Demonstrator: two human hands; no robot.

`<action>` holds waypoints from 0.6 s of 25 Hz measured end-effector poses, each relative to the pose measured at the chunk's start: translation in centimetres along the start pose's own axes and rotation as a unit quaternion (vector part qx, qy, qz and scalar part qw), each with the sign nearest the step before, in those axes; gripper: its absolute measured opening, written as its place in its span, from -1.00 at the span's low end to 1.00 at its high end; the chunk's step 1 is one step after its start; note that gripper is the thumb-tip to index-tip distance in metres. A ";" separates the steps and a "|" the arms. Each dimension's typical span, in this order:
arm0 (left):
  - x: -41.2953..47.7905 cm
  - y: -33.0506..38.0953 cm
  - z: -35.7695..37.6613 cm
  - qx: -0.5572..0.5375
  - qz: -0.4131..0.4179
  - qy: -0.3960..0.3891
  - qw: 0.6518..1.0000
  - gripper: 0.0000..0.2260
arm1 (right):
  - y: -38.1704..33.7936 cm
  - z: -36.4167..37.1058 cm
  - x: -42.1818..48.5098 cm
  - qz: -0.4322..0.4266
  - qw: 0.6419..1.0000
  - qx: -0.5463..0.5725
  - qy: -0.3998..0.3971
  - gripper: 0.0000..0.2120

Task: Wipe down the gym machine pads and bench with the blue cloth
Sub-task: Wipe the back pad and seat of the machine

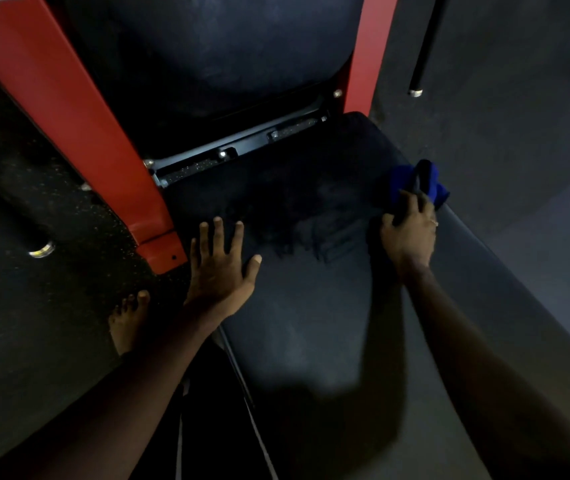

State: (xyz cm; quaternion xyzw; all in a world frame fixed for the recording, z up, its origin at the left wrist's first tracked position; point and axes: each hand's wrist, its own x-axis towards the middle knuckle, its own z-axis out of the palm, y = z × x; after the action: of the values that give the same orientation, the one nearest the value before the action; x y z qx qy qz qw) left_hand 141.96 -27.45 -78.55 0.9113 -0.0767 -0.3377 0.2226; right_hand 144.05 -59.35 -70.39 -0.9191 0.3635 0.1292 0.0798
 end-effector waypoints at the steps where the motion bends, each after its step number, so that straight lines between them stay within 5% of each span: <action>1: 0.2 -0.2 0.0 -0.024 -0.001 -0.001 1.000 -0.41 | -1.8 1.2 -1.2 -0.021 1.000 0.002 0.014 -0.47; 3: 0.4 0.0 -0.5 -0.094 -0.022 0.006 0.995 -0.42 | -6.2 4.4 -5.9 -0.143 0.990 0.011 0.001 -0.49; 5: 0.8 0.3 -1.0 -0.143 -0.050 0.031 0.988 -0.36 | -9.2 6.9 -12.0 -0.316 0.941 -0.009 -0.117 -0.46; 7: 1.0 0.6 -1.4 -0.150 -0.062 0.033 0.986 -0.39 | -8.7 6.5 -12.5 -0.392 0.903 -0.023 -0.172 -0.43; 11: 0.6 1.3 -1.3 -0.134 -0.068 0.027 0.988 -0.52 | -1.9 1.9 -1.7 -0.191 0.980 -0.044 -0.038 -0.46; 15: 0.7 1.9 -1.0 -0.093 -0.069 0.035 0.993 -0.52 | -1.6 0.6 2.4 -0.052 0.999 -0.014 0.004 -0.51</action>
State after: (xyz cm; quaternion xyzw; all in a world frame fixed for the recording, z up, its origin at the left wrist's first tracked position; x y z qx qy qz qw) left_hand 143.22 -28.95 -77.41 0.9009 0.0262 -0.3261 0.2853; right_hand 146.67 -59.62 -71.58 -0.9381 0.3141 0.1266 0.0725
